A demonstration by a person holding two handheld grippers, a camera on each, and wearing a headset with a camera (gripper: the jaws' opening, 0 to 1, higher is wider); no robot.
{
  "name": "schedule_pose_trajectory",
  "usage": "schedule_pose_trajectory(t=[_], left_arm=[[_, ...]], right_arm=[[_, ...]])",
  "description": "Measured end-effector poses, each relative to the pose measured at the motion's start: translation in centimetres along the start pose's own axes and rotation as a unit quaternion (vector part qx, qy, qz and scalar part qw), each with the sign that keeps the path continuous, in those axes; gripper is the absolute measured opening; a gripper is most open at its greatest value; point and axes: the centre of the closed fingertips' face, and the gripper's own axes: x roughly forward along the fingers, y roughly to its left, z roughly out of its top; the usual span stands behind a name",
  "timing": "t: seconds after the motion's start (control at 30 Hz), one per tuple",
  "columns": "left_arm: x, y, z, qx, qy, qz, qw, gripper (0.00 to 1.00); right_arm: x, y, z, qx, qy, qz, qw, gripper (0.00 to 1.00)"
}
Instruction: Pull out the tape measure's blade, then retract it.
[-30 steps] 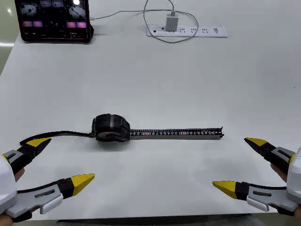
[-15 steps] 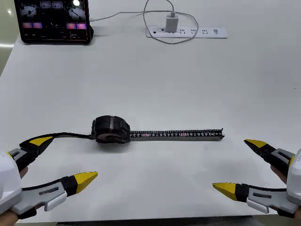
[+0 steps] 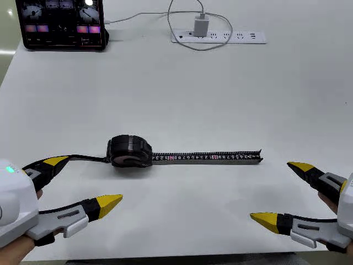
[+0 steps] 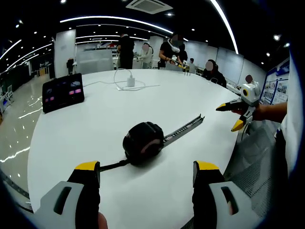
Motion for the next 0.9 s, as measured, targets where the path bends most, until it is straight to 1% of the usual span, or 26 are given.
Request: schedule_pose_trajectory(t=[0.13,0.47,0.67,0.73,0.83,0.9], left_arm=[[0.5,-0.1,0.4,-0.009,-0.007,0.001,0.9999,0.77],[1.9,-0.7,1.0,-0.02,-0.014,-0.006,0.9997,0.77],[2.8,-1.0,1.1,-0.02,-0.015,-0.008,0.9997,0.76],[3.2,-1.0,1.2,-0.027,-0.018,-0.007,0.9994,0.76],[3.7,-1.2,1.3,-0.028,-0.019,-0.006,0.9994,0.76],[3.9,-1.4,1.5,-0.03,-0.024,-0.005,0.9992,0.76]], right_arm=[[0.0,0.0,-0.1,-0.001,0.001,0.002,1.0,0.8],[0.0,-0.4,0.1,-0.002,-0.001,0.0,1.0,0.8],[0.2,-0.6,0.1,-0.004,0.0,0.001,1.0,0.8],[0.2,-0.7,0.2,-0.005,0.0,0.002,1.0,0.8],[0.3,-0.8,0.2,-0.006,0.0,0.003,1.0,0.8],[0.3,-0.7,0.1,-0.008,0.003,0.004,1.0,0.8]])
